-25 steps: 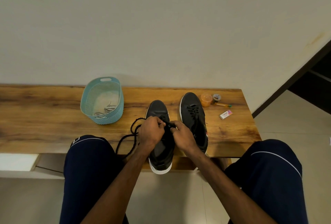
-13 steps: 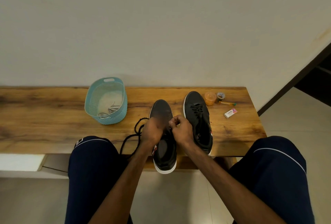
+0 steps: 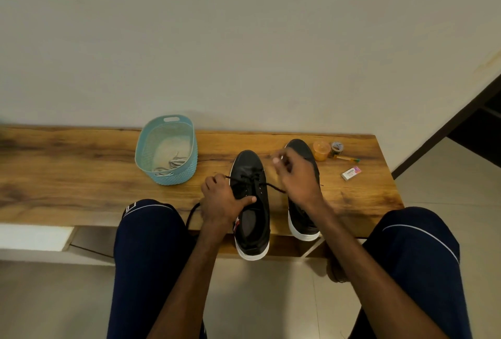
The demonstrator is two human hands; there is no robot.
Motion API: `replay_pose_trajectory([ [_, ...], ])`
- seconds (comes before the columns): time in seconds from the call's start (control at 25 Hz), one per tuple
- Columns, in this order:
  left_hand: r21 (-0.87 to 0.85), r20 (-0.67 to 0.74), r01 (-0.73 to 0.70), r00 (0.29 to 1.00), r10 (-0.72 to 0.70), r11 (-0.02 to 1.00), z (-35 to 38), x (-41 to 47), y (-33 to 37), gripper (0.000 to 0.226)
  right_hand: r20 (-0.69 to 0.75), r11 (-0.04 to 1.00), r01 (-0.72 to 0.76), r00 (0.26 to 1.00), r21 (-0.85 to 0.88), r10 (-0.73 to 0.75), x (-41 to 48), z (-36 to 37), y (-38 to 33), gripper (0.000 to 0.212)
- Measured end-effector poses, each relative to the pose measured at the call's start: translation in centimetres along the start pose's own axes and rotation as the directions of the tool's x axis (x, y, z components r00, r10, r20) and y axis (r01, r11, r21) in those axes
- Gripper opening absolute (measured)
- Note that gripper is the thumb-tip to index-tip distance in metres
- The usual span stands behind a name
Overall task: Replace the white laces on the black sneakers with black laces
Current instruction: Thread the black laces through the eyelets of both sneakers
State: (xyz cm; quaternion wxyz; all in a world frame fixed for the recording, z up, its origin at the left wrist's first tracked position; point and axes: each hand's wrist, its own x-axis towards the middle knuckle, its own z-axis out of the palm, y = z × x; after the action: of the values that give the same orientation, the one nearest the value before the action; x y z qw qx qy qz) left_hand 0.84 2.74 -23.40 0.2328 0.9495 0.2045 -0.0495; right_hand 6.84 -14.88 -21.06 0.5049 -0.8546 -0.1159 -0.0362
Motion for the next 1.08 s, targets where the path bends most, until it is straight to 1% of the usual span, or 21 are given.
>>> replay_pose_trajectory([
  [0.04, -0.034, 0.014, 0.036, 0.999, -0.035, 0.999, 0.2, -0.2, -0.1, 0.096, 0.113, 0.972, 0.009, 0.993, -0.236, 0.018, -0.5, 1.0, 0.8, 0.019],
  [0.12, -0.092, 0.046, 0.086, 0.996, -0.082, 0.992, 0.5, -0.4, -0.1, 0.098, 0.273, 0.852, 0.042, 0.955, -0.522, 0.12, -1.5, 3.1, 1.6, 0.025],
  [0.2, -0.137, 0.06, 0.112, 0.993, -0.105, 0.984, 0.8, -0.4, -0.2, 0.099, 0.268, 0.784, 0.05, 0.952, -0.619, 0.15, -1.8, 3.8, 1.2, 0.022],
  [0.24, -0.164, 0.066, 0.121, 0.992, -0.111, 0.979, 0.8, -0.3, -0.2, 0.099, 0.241, 0.799, 0.039, 0.961, -0.6, 0.135, -1.6, 3.5, 0.7, 0.019],
  [0.28, -0.191, 0.072, 0.128, 0.991, -0.116, 0.973, 0.8, -0.3, -0.3, 0.098, 0.212, 0.854, 0.012, 0.97, -0.52, 0.115, -1.3, 2.7, 0.2, 0.015],
  [0.32, -0.217, 0.082, 0.133, 0.99, -0.117, 0.967, 0.8, -0.3, -0.3, 0.097, 0.182, 0.933, -0.02, 0.979, -0.358, 0.091, -0.9, 1.6, -0.4, 0.012],
  [0.36, -0.24, 0.09, 0.134, 0.989, -0.116, 0.961, 1.0, -0.3, -0.3, 0.095, 0.146, 0.992, -0.044, 0.987, -0.114, 0.061, -0.3, 0.2, -1.1, 0.01],
  [0.4, -0.258, 0.093, 0.132, 0.989, -0.111, 0.957, 1.1, -0.3, -0.3, 0.092, 0.117, 0.983, -0.05, 0.993, 0.178, 0.029, 0.2, -1.3, -1.7, 0.011],
  [0.44, -0.268, 0.089, 0.127, 0.99, -0.107, 0.955, 1.3, -0.3, -0.2, 0.09, 0.112, 0.89, -0.056, 0.994, 0.453, 0.005, 0.6, -2.9, -2.3, 0.013],
  [0.48, -0.272, 0.085, 0.124, 0.991, -0.105, 0.954, 1.4, -0.3, -0.1, 0.087, 0.139, 0.755, -0.094, 0.99, 0.649, 0.005, 0.8, -4.1, -2.5, 0.016],
  [0.52, -0.277, 0.082, 0.125, 0.991, -0.106, 0.953, 1.5, -0.4, 0.0, 0.085, 0.186, 0.665, -0.164, 0.982, 0.729, 0.038, 0.8, -4.8, -2.5, 0.018],
  [0.56, -0.285, 0.082, 0.126, 0.991, -0.107, 0.95, 1.6, -0.4, 0.0, 0.083, 0.228, 0.682, -0.229, 0.969, 0.694, 0.094, 0.5, -4.9, -2.3, 0.02],
  [0.6, -0.295, 0.082, 0.127, 0.991, -0.108, 0.947, 1.7, -0.4, 0.0, 0.082, 0.253, 0.788, -0.273, 0.955, 0.551, 0.154, 0.2, -4.2, -1.8, 0.023],
  [0.64, -0.306, 0.081, 0.126, 0.991, -0.106, 0.944, 1.7, -0.4, -0.1, 0.08, 0.259, 0.914, -0.273, 0.945, 0.299, 0.198, -0.2, -3.1, -1.2, 0.022],
  [0.68, -0.313, 0.079, 0.123, 0.992, -0.103, 0.942, 1.8, -0.4, -0.2, 0.078, 0.261, 0.976, -0.22, 0.942, 0.007, 0.21, -0.6, -1.6, -0.5, 0.017],
  [0.76, -0.313, 0.067, 0.108, 0.994, -0.091, 0.944, 1.9, -0.5, -0.3, 0.074, 0.318, 0.911, -0.035, 0.931, -0.41, 0.18, -1.3, 1.4, 0.5, 0.018],
  [0.8, -0.31, 0.061, 0.1, 0.994, -0.085, 0.945, 1.9, -0.6, -0.3, 0.072, 0.336, 0.861, 0.008, 0.923, -0.508, 0.189, -1.5, 2.5, 0.8, 0.023],
  [0.88, -0.303, 0.052, 0.091, 0.996, -0.079, 0.949, 2.0, -0.6, -0.3, 0.069, 0.28, 0.82, -0.015, 0.936, -0.572, 0.212, -1.6, 3.6, 1.2, 0.023],
  [0.96, -0.299, 0.048, 0.089, 0.996, -0.078, 0.95, 2.0, -0.7, -0.3, 0.07, 0.25, 0.821, -0.039, 0.943, -0.57, 0.219, -1.6, 3.8, 1.4, 0.017],
  [1.04, -0.3, 0.05, 0.093, 0.995, -0.081, 0.949, 1.9, -0.7, -0.3, 0.071, 0.284, 0.895, -0.084, 0.932, -0.438, 0.226, -1.3, 3.0, 1.0, 0.016],
  [1.08, -0.304, 0.054, 0.094, 0.995, -0.081, 0.948, 1.9, -0.8, -0.2, 0.071, 0.289, 0.946, -0.158, 0.927, -0.282, 0.241, -0.9, 2.0, 0.6, 0.017],
])
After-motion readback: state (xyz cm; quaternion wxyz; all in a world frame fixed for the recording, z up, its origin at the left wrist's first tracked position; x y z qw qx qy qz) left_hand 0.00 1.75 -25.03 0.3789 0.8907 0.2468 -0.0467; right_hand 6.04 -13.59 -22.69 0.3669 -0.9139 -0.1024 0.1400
